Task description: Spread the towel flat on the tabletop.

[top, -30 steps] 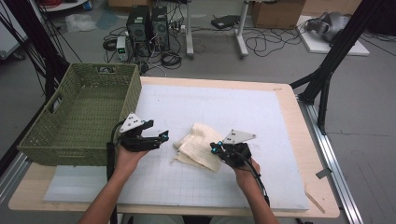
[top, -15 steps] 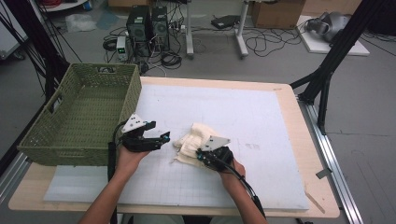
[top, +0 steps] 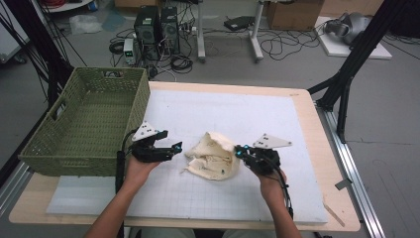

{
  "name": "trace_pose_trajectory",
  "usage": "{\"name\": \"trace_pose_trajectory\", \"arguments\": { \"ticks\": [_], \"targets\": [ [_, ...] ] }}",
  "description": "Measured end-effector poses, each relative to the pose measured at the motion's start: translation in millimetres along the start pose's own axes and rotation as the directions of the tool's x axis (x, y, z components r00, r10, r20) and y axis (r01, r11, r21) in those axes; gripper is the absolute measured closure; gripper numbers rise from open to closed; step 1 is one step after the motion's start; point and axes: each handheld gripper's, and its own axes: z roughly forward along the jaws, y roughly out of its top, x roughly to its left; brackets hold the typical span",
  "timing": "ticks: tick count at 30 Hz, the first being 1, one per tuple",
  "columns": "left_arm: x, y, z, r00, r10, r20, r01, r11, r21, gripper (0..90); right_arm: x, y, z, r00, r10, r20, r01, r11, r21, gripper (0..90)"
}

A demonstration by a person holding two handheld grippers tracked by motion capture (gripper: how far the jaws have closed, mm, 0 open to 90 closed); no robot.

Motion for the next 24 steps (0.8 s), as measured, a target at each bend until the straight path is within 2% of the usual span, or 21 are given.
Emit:
{"name": "trace_pose_trajectory", "arguments": {
  "ticks": [3,4,9,11,12,13,14,15,16,17,18,19,20,21,22,23,24],
  "targets": [
    [-1.5,-0.4,1.5,0.9999,0.005,0.016,-0.005,0.9999,0.009,27.9,-20.0,-6.5,-8.7,0.9952,0.047,0.086,-0.048,0.999,0.009,87.6],
    [-1.5,-0.4,1.5,0.9999,0.005,0.016,-0.005,0.9999,0.009,28.5,-20.0,-6.5,-8.7,0.9952,0.047,0.086,-0.048,0.999,0.009,87.6],
    [-5.0,-1.6,5.9,0.999,0.018,0.04,-0.019,0.9994,0.029,30.0,-38.4,-14.9,-10.8,0.9842,0.088,0.153,-0.096,0.995,0.041,87.5],
    [-6.6,-2.5,8.5,0.9984,0.027,0.049,-0.029,0.9987,0.041,29.9,-48.0,-18.9,-11.1,0.972,0.118,0.203,-0.126,0.992,0.024,87.5],
    [-6.6,-2.5,8.5,0.9984,0.027,0.049,-0.029,0.9987,0.041,29.9,-48.0,-18.9,-11.1,0.972,0.118,0.203,-0.126,0.992,0.024,87.5],
    [-7.0,-2.7,9.0,0.9982,0.027,0.053,-0.03,0.9985,0.046,30.0,-54.9,-22.2,-12.0,0.958,0.149,0.245,-0.16,0.987,0.025,87.5],
    [-7.4,-3.2,9.9,0.9979,0.027,0.058,-0.03,0.9983,0.049,29.9,-57.8,-23.7,-12.1,0.9529,0.149,0.264,-0.163,0.986,0.031,87.5],
    [-7.4,-3.2,9.9,0.9979,0.027,0.058,-0.03,0.9983,0.049,30.0,-57.8,-23.7,-12.1,0.9529,0.149,0.264,-0.163,0.986,0.031,87.5],
    [-7.4,-3.3,10.2,0.9977,0.028,0.061,-0.031,0.9983,0.05,30.0,-60.5,-25.1,-12.3,0.9477,0.141,0.286,-0.159,0.986,0.043,87.5],
    [-7.5,-3.4,10.5,0.9973,0.028,0.067,-0.032,0.9982,0.052,30.9,-66.0,-28.6,-12.7,0.9372,0.144,0.317,-0.173,0.983,0.064,87.4],
    [-7.5,-3.4,10.5,0.9973,0.028,0.067,-0.032,0.9982,0.052,31.2,-66.0,-28.6,-12.7,0.9372,0.144,0.317,-0.173,0.983,0.064,87.4],
    [-7.6,-3.4,10.6,0.9972,0.028,0.07,-0.031,0.9981,0.052,31.1,-71.7,-33.3,-12.9,0.9223,0.143,0.359,-0.185,0.979,0.087,86.8],
    [-7.9,-3.5,11.1,0.9967,0.03,0.076,-0.034,0.9979,0.055,31.1,-75.3,-36.1,-13.1,0.917,0.143,0.372,-0.19,0.977,0.093,86.1],
    [-7.9,-3.5,11.1,0.9967,0.03,0.076,-0.034,0.9979,0.055,31.1,-77.4,-38.8,-13.4,0.9119,0.153,0.381,-0.205,0.974,0.098,83.5],
    [-8.7,-3.7,11.8,0.9966,0.028,0.077,-0.032,0.9981,0.053,31.1,-77.4,-38.8,-13.4,0.9119,0.153,0.381,-0.205,0.974,0.098,83.5],
    [-9.2,-3.8,12.2,0.9965,0.031,0.077,-0.035,0.9979,0.055,31.1,-79.2,-41.1,-14.0,0.908,0.162,0.387,-0.215,0.972,0.098,78.4],
    [-9.6,-3.9,12.8,0.9961,0.032,0.082,-0.037,0.9977,0.057,31.2,-79.2,-44.6,-18.6,0.9061,0.17,0.387,-0.215,0.974,0.076,71.3]
  ]
}}
